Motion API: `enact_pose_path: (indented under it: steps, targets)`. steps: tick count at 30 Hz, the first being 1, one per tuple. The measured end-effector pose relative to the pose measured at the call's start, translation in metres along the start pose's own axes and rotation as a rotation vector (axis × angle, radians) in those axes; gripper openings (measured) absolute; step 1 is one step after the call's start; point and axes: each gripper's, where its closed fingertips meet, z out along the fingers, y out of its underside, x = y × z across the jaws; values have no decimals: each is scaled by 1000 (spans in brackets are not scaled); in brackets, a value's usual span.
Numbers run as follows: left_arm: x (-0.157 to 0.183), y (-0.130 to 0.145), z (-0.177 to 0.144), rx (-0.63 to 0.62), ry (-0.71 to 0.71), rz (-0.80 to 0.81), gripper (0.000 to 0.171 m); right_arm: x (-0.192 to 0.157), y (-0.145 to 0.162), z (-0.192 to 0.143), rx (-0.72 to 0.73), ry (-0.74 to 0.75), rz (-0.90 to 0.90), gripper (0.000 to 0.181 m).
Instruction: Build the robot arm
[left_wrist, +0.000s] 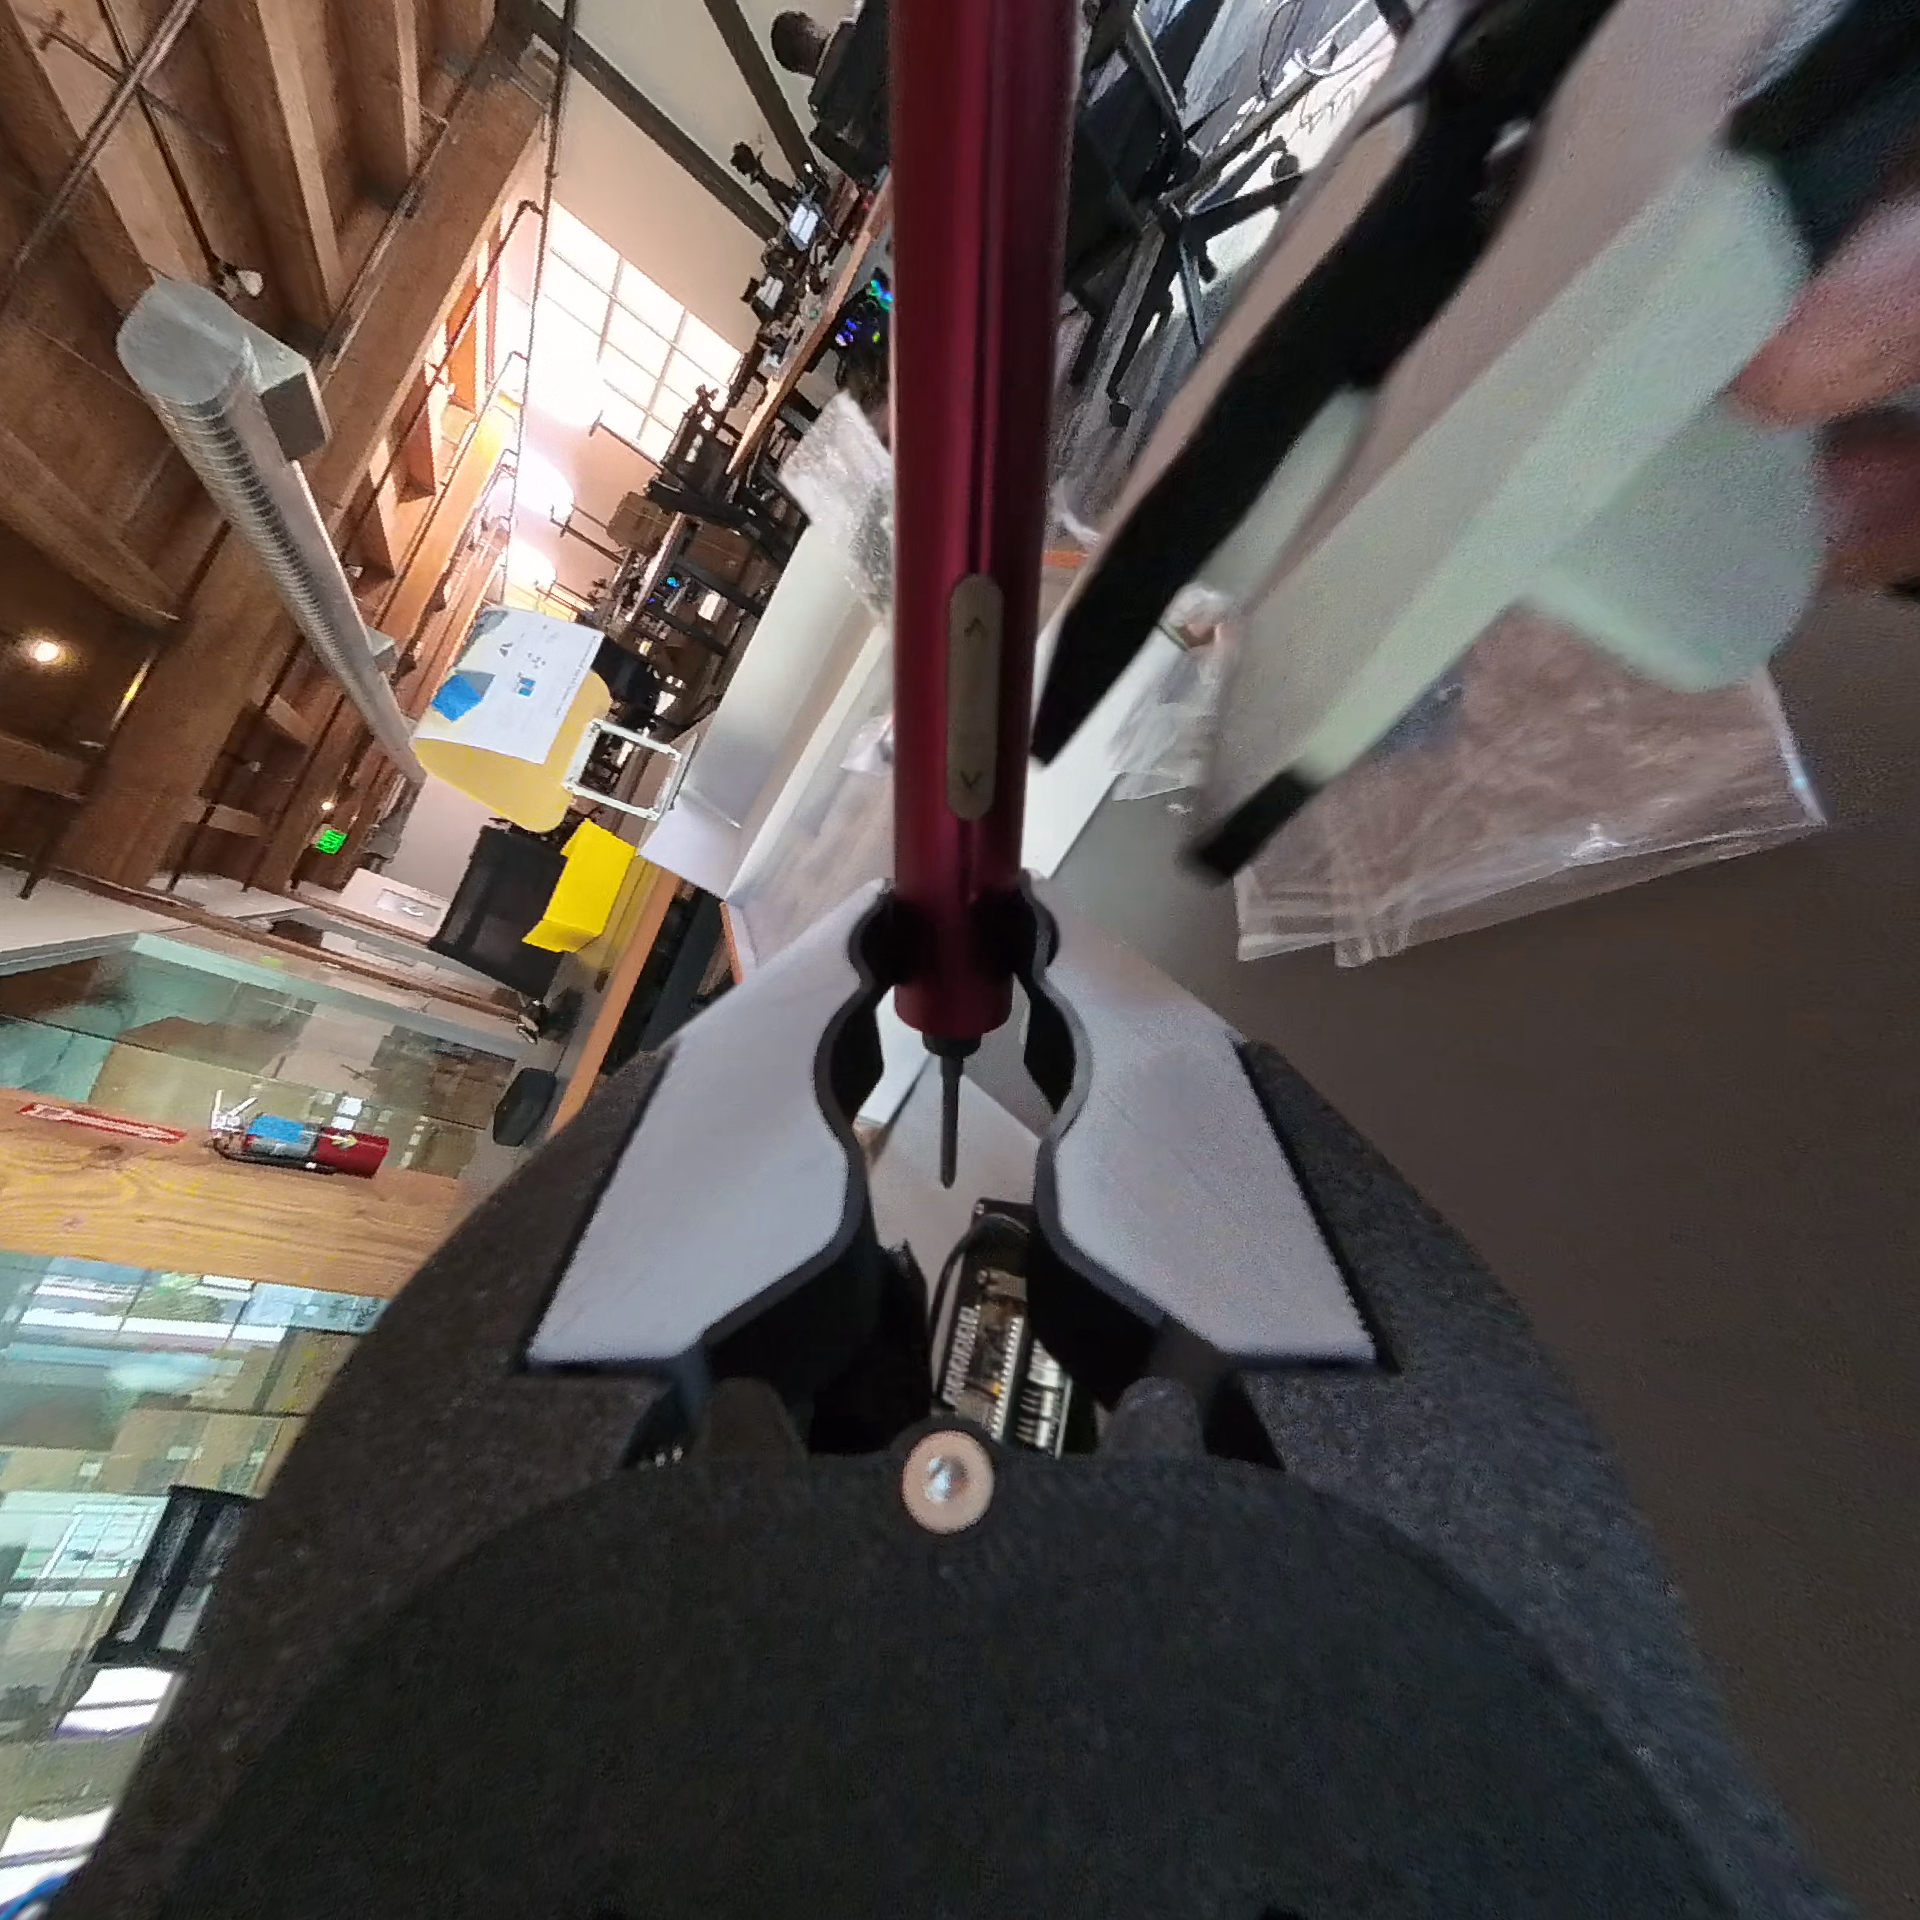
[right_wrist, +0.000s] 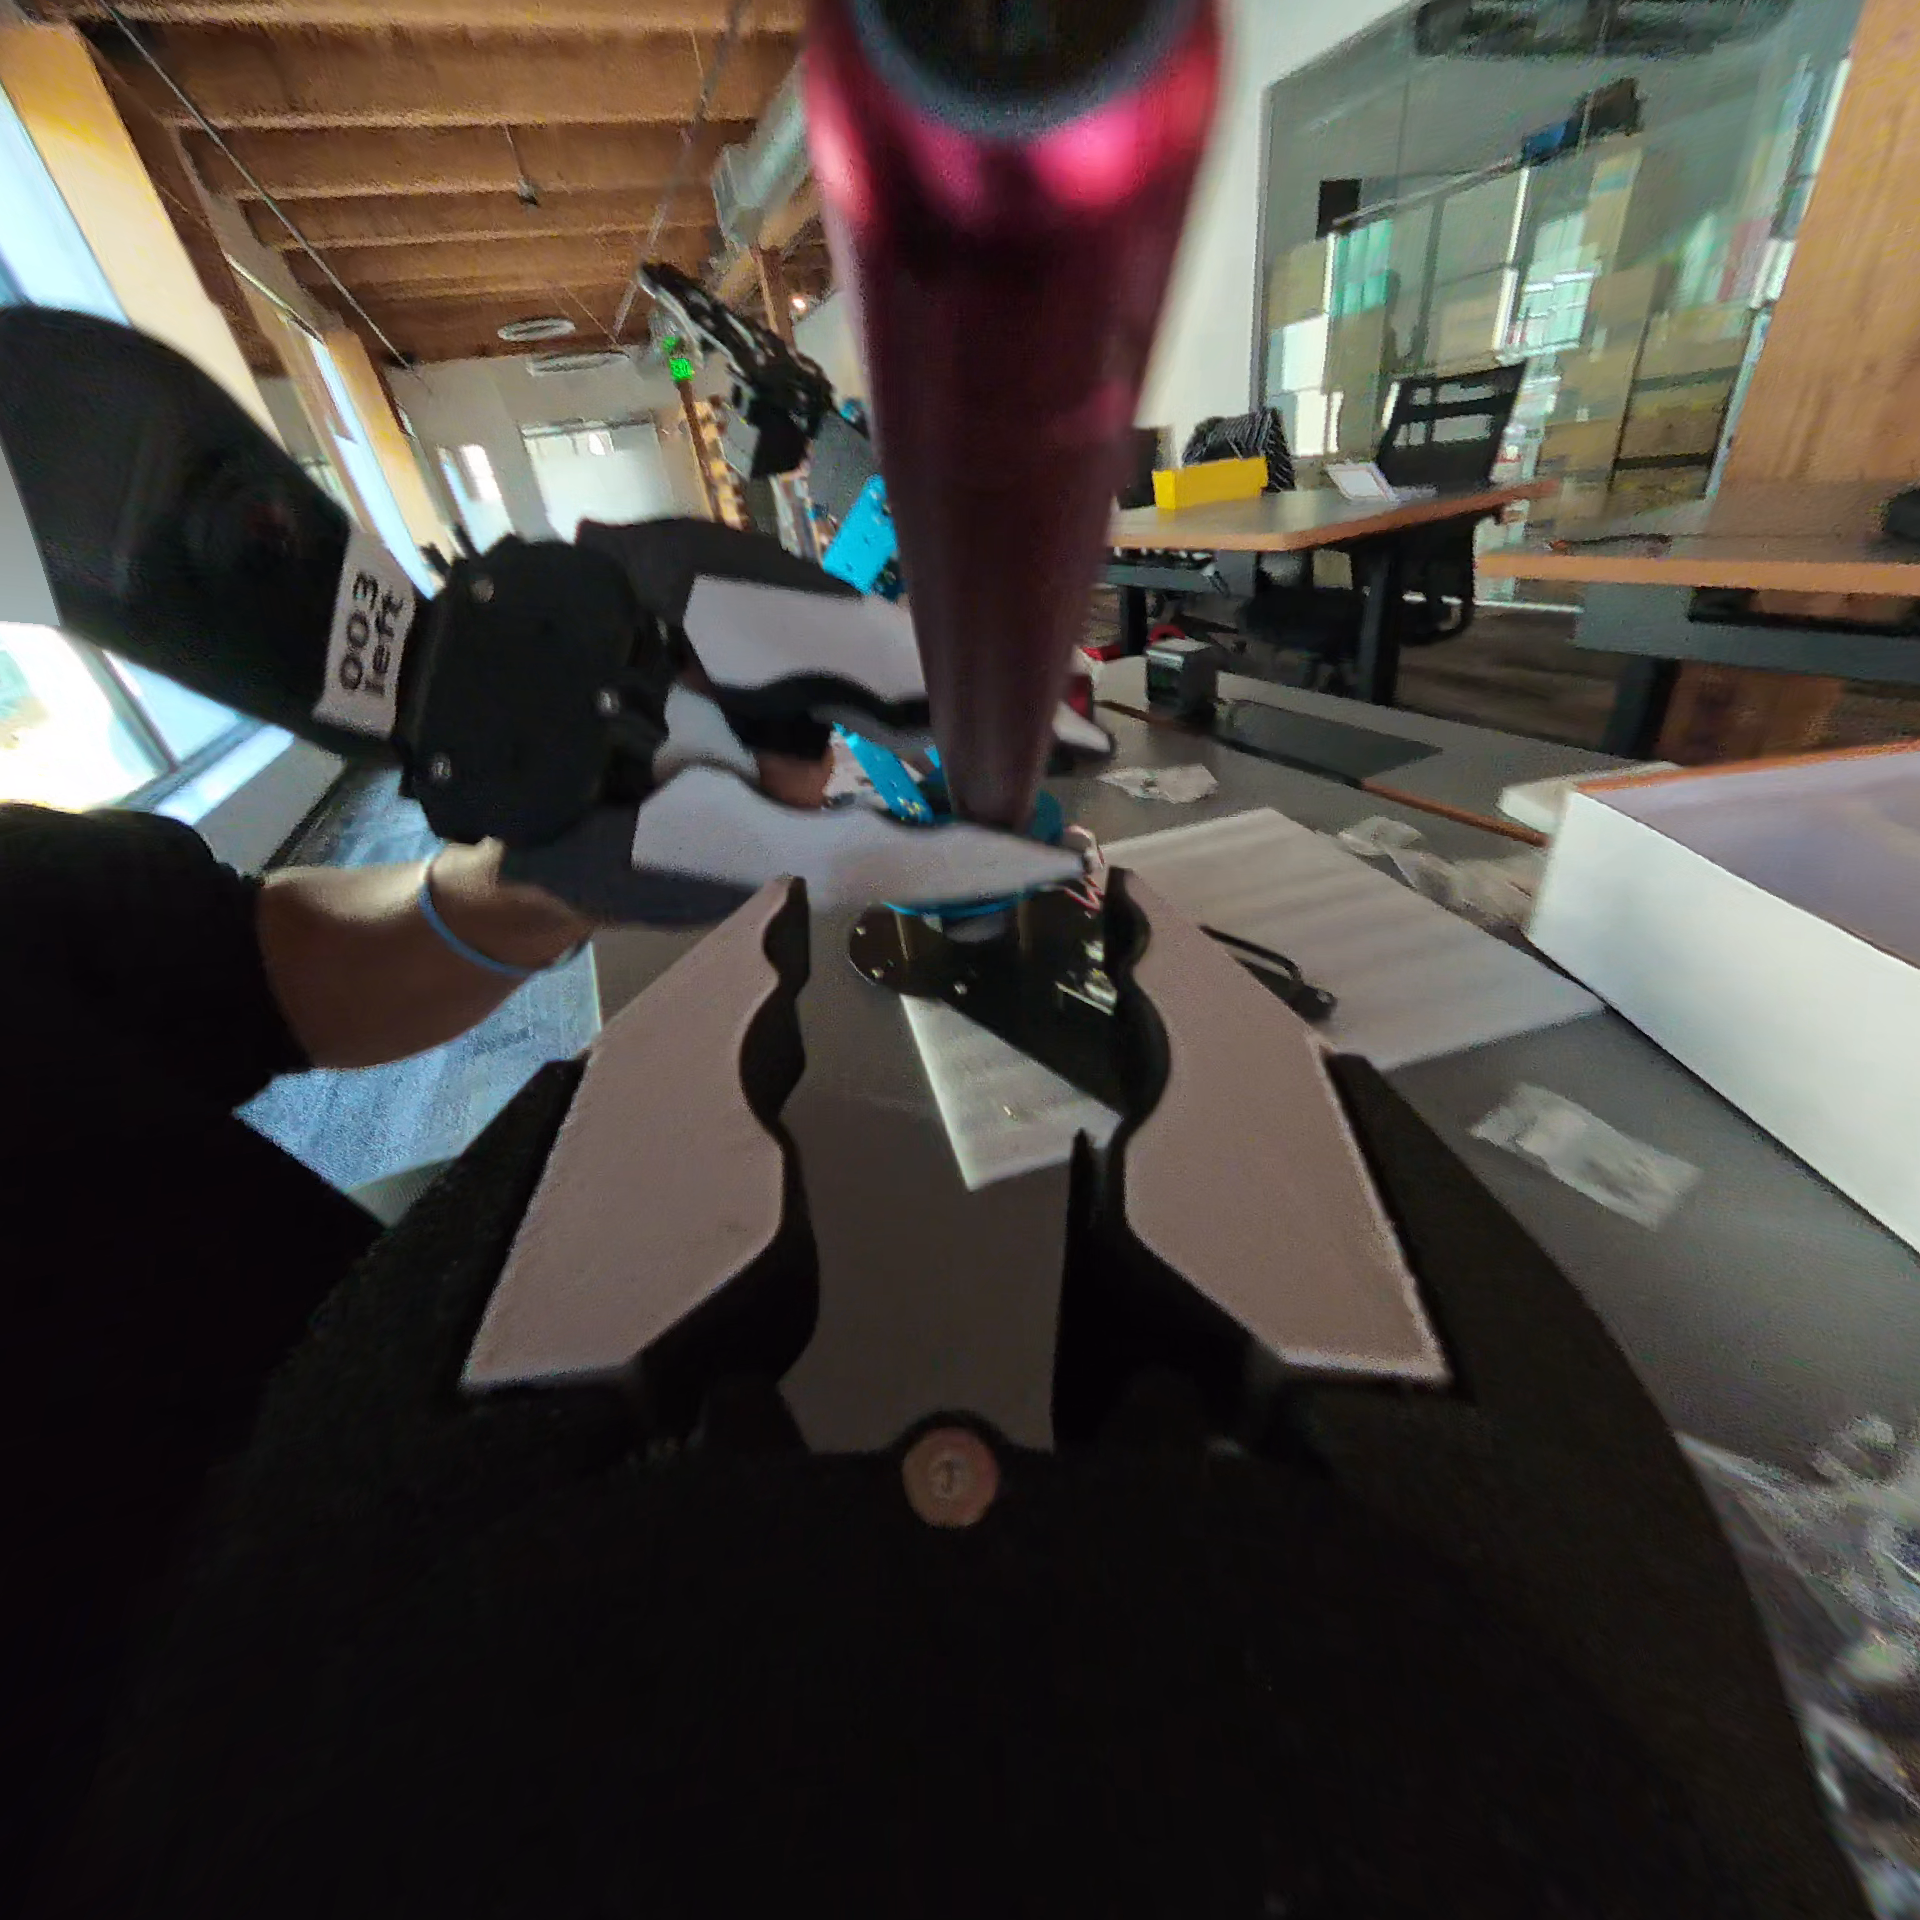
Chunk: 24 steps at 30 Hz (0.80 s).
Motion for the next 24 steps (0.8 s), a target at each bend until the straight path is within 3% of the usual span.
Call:
enact_pose_path:
  steps: [7,12,20,24]
  targets:
    - [22,-1,-16,-12,12,13,21,-17,-1,15,-52,-2,-35,32]
    - [33,-3,-22,-29,-2,124,21,-23,5,14,-78,-8,-69,20]
    - [38,0,-34,25,-119,256,20,-40,9,4,-74,-41,-101,21]
    - [48,-2,-39,15,-71,265,20,-48,16,-2,-92,-48,-134,21]
